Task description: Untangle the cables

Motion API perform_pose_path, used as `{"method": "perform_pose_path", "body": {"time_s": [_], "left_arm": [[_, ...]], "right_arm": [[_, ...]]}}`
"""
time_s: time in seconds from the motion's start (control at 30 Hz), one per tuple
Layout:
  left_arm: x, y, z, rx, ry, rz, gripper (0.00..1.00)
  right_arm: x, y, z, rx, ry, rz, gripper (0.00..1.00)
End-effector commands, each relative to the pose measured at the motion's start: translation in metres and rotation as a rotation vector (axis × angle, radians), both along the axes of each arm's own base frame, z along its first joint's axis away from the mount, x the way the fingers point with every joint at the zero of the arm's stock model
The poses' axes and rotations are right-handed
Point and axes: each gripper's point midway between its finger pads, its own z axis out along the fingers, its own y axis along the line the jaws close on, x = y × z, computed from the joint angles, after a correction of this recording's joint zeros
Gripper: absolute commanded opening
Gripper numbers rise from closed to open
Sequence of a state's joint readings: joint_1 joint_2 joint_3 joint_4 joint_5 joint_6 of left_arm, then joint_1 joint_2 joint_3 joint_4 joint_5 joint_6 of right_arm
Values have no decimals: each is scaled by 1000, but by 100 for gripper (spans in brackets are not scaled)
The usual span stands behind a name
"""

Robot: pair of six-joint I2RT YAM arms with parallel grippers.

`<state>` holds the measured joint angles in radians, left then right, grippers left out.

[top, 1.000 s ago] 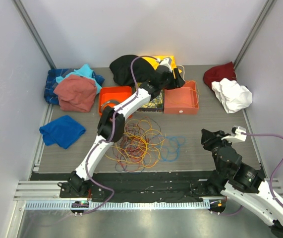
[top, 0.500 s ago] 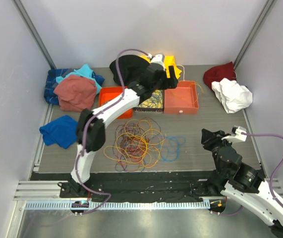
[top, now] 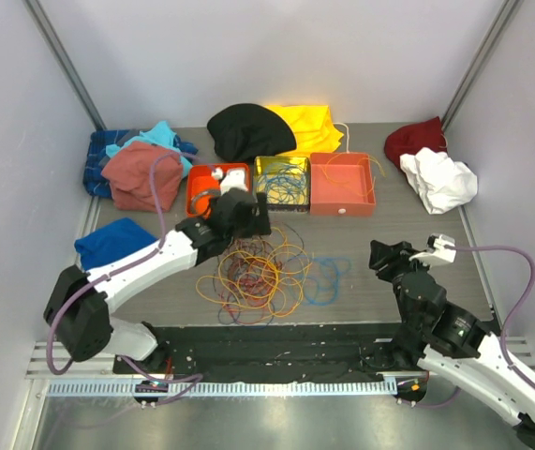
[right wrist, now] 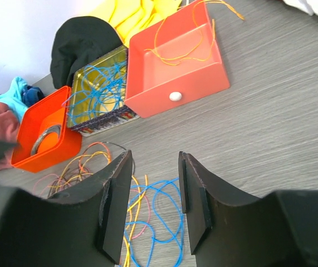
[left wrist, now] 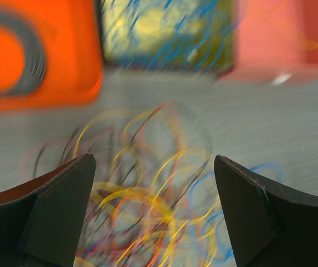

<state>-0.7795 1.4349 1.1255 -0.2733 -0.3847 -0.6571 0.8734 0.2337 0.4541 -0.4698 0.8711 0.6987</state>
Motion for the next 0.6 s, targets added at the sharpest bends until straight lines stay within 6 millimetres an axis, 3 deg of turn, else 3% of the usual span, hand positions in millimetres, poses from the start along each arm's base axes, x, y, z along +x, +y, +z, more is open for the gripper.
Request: {"method": "perform_pose_path", "body": {"time_s": [0.0,0.03,0.07,0.17,0.23,0.33,0.43,0.47,0.57], "left_arm": [[-45,32,-28,-48,106,40,90],[-52,34,-25,-76,102,39,90],[-59,42,-39,-62,125,52,89],[-68,59,-51,-65,133,113,90],[-73,67,-57,-55,146,136,89],[-78,74,-53,-76,136,158,89],[-84,76,-42,-130,112,146,88],[-85,76,-41,-142,106,140,88],[-91,77,-30,-182,82,118,88]], "right_arm": [[7,16,19,91,-53,28,46],[9,22,15,79,-38,43,45],[9,29,14,78,-30,75,44],[13,43,11,81,-5,114,42],[15,43,12,63,-2,102,42],[25,17,21,25,-26,-64,45],[39,-13,51,-13,-63,-260,59],[47,-15,63,5,-78,-282,62],[95,-31,81,103,-42,-321,66]]}}
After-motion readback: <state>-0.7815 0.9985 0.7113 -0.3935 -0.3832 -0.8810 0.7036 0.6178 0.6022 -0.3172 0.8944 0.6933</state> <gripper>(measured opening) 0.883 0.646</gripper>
